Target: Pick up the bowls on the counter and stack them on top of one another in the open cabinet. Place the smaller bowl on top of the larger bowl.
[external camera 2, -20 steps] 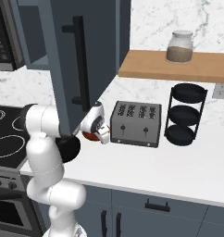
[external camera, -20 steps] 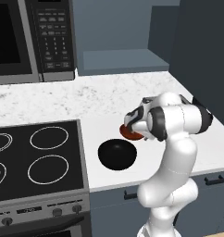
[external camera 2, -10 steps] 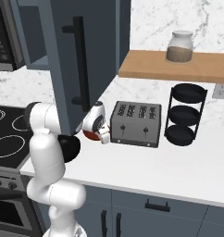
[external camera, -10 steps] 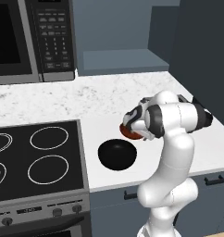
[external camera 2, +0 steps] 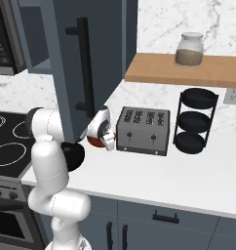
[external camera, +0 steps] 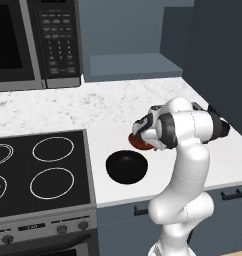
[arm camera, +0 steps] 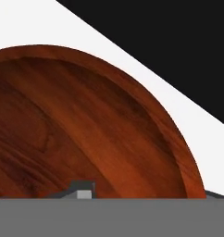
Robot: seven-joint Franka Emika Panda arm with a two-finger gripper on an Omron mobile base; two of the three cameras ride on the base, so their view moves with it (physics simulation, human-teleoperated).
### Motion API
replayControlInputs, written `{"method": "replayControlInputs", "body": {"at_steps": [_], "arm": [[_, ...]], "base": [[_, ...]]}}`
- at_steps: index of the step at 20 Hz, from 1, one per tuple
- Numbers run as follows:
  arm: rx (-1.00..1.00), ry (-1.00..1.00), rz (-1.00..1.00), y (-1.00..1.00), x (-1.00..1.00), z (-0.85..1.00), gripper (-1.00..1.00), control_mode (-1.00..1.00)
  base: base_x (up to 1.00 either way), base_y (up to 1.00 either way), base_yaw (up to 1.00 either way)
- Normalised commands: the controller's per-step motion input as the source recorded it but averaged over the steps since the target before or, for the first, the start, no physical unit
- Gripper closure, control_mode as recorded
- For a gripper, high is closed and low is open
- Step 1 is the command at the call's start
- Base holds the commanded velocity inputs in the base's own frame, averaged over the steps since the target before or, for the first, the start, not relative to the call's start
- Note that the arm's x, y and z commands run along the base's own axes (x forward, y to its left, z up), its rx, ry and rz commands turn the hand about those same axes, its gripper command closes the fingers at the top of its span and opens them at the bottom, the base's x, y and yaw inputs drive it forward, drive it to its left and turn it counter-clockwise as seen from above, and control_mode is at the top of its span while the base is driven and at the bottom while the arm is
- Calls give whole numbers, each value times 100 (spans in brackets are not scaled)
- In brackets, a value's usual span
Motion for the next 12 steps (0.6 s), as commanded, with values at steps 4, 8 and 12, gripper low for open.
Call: {"method": "replayControlInputs", "body": {"at_steps": [4,8,12], "arm": [[-2,0,-8,19,-20,13,100,-100],[-2,0,-13,23,-27,34,100,-100],[-1,-4,-17,22,-30,57,100,-100]], "base": [[0,0,0],[0,0,0],[0,0,0]]}}
